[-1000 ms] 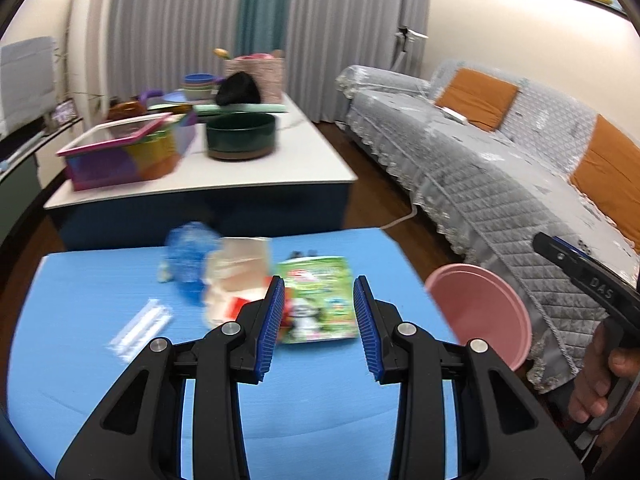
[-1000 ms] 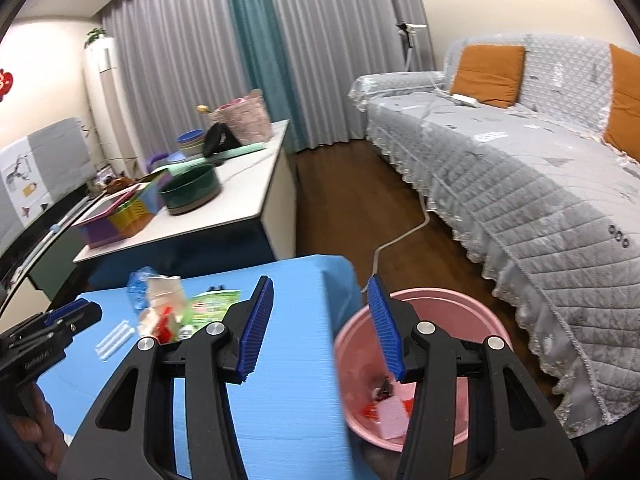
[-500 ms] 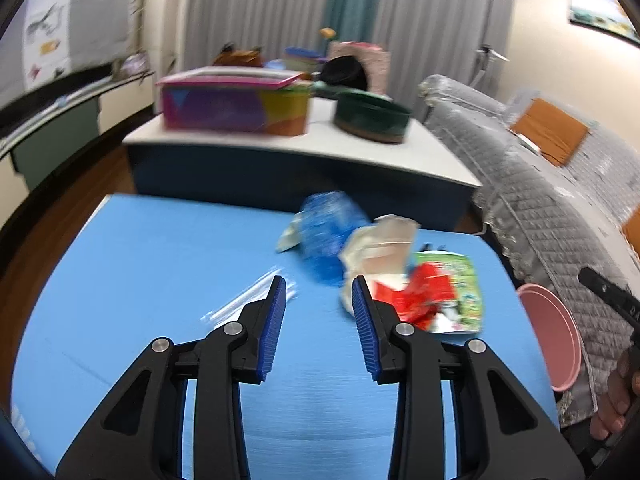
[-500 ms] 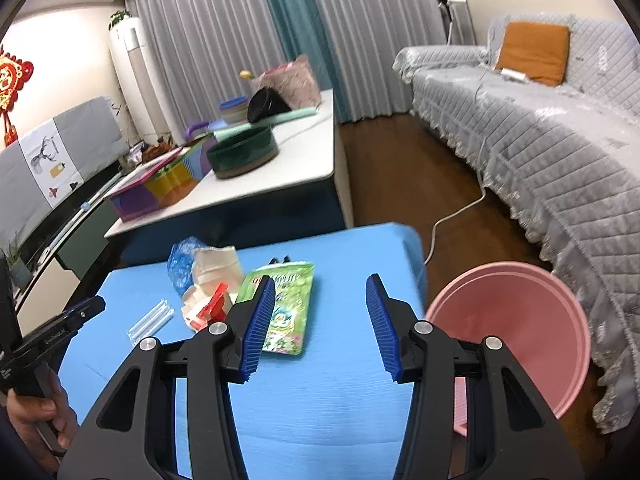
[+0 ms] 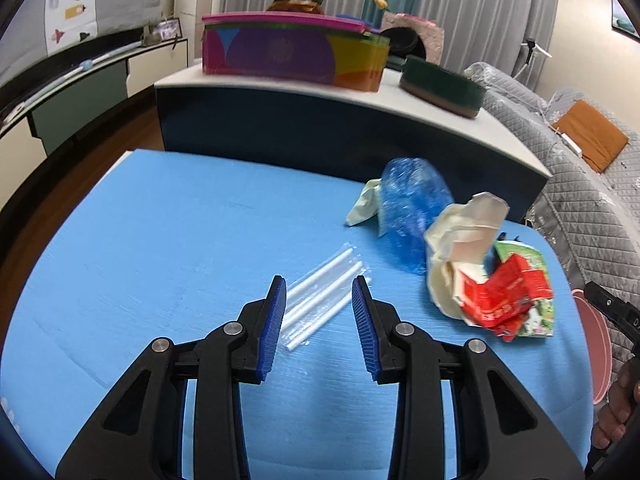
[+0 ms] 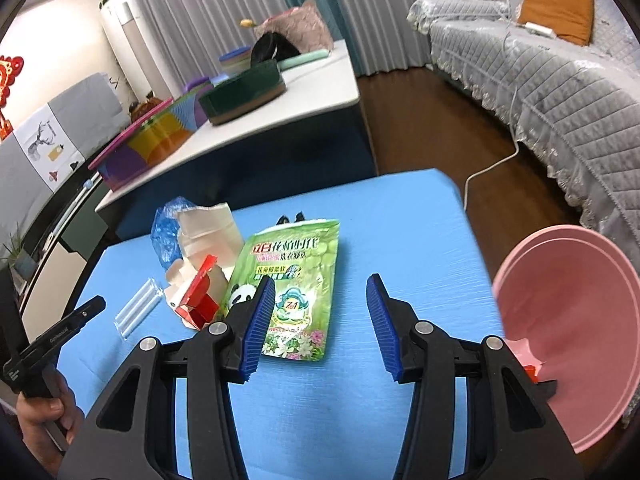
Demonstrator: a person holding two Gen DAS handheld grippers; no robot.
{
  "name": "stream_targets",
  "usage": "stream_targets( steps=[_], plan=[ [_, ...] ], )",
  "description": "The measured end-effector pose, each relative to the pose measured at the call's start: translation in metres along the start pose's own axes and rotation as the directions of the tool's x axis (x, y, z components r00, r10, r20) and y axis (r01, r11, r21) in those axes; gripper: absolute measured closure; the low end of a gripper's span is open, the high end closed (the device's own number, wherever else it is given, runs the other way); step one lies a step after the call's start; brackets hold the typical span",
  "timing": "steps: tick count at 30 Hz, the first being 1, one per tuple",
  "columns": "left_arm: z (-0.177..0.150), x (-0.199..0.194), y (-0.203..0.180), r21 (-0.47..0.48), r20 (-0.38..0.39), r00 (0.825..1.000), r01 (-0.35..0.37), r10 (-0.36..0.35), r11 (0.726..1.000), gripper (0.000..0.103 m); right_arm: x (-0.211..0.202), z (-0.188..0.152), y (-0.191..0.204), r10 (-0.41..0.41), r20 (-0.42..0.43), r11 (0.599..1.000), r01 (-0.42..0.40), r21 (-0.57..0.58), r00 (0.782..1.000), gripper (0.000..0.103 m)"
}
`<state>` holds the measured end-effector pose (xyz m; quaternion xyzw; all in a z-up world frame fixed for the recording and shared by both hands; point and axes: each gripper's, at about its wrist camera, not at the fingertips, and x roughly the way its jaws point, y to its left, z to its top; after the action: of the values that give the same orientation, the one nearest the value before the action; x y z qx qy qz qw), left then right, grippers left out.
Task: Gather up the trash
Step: 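Grasp the clear plastic straws with the left tool while the right tool grasps the green panda pouch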
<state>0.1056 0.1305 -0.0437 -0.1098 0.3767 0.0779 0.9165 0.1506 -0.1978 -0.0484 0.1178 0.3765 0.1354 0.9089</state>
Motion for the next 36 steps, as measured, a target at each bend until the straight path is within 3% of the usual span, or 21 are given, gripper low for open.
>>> stream_targets(
  steps=[7,10,13,21,25,36],
  plan=[
    [0.0,0.019,0.005,-0.022,-0.035,0.999,-0.008,0.007,1.0,0.067,0.024,-0.004,-0.001,0.018,-0.065,1.0,-0.018,0.002,0.998,0.046],
    [-0.001,0.027,0.006,-0.02,-0.049,0.999,-0.024,0.022,1.0,0.054,0.033,-0.007,-0.005,0.028,-0.095,0.999,-0.027,0.017,0.995,0.046],
    [-0.002,0.036,0.009,-0.023,-0.074,0.997,-0.035,0.033,0.999,0.05,0.041,-0.009,-0.008,0.053,-0.127,0.998,-0.048,0.042,0.99,0.046],
    [-0.008,0.051,0.007,-0.021,-0.141,0.99,-0.005,0.002,1.0,0.049,0.05,-0.015,0.006,0.122,-0.179,0.993,-0.121,0.018,0.976,0.046],
    [-0.011,0.051,-0.002,0.011,-0.155,0.988,0.012,-0.01,1.0,0.055,0.047,-0.017,0.016,0.125,-0.184,0.991,-0.131,-0.021,0.975,0.051],
    [-0.019,0.044,-0.015,0.035,-0.188,0.981,0.058,-0.05,0.998,0.08,0.022,-0.016,0.021,0.104,-0.135,0.992,-0.113,-0.059,0.985,0.084]
  ],
)
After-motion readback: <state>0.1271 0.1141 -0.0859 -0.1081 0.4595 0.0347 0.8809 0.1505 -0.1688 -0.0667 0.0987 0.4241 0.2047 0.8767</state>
